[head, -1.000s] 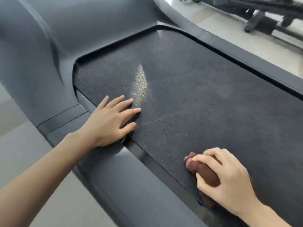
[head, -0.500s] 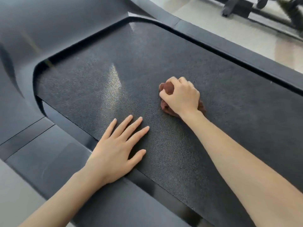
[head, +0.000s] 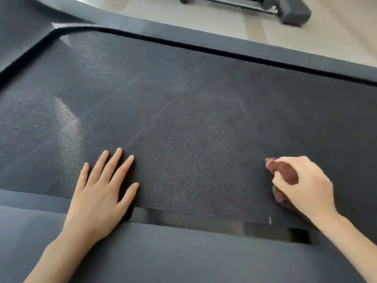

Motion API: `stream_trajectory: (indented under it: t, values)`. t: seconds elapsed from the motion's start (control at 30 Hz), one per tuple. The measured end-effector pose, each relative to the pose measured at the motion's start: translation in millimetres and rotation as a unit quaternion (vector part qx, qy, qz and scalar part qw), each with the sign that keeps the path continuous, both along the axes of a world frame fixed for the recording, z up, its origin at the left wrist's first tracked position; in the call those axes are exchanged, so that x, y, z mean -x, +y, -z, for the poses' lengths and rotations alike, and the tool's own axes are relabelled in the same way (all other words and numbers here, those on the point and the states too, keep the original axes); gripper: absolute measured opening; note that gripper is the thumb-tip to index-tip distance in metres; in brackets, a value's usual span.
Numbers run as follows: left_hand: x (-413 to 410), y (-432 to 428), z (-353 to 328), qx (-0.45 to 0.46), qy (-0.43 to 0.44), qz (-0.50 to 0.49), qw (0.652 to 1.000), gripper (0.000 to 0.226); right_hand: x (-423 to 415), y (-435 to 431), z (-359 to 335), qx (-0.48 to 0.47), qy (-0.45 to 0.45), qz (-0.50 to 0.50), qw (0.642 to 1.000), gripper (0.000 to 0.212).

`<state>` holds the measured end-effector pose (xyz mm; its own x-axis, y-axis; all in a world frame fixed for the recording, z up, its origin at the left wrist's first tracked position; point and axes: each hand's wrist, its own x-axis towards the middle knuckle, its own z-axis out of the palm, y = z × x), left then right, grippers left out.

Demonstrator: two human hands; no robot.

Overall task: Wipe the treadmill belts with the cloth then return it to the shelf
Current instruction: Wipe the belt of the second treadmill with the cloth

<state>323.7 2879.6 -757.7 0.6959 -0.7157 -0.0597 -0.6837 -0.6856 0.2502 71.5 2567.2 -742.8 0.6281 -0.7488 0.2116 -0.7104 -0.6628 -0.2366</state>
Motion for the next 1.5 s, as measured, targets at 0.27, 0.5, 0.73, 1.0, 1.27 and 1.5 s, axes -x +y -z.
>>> stream_trajectory:
  t: [0.27,0.5,0.73,1.0,1.27,1.5]
  values:
    - [15.7,-14.3,-11.2,-0.008,-0.004,0.026,1.0,0.088,4.5,17.2,-6.4,-0.011,-0.004,0.177,0.984,0.026]
    - [84.2,-61.8,-7.9,0.007,-0.002,0.125,0.992,0.066,-58.8,113.2,6.2,0.032,0.014,0.0,0.999,0.034]
    - [81.8,-57.3,-6.0,0.037,-0.026,0.14,0.989,0.071,-0.2,70.8,-13.6,-0.089,-0.003,0.065,0.994,0.02]
    - [98.5,-69.0,-7.7,0.028,-0.016,0.199,0.979,0.07,108.2,41.3,-51.3,-0.035,-0.034,0.136,0.99,0.028]
    - [184.6,-119.3,-15.0,0.025,0.019,0.356,0.934,0.058,131.5,64.7,-40.0,-0.039,0.014,0.114,0.993,0.026]
    - [246.8,-160.3,-17.5,0.04,-0.002,0.423,0.905,0.061,196.2,55.4,-35.5,-0.013,-0.012,0.213,0.977,0.022]
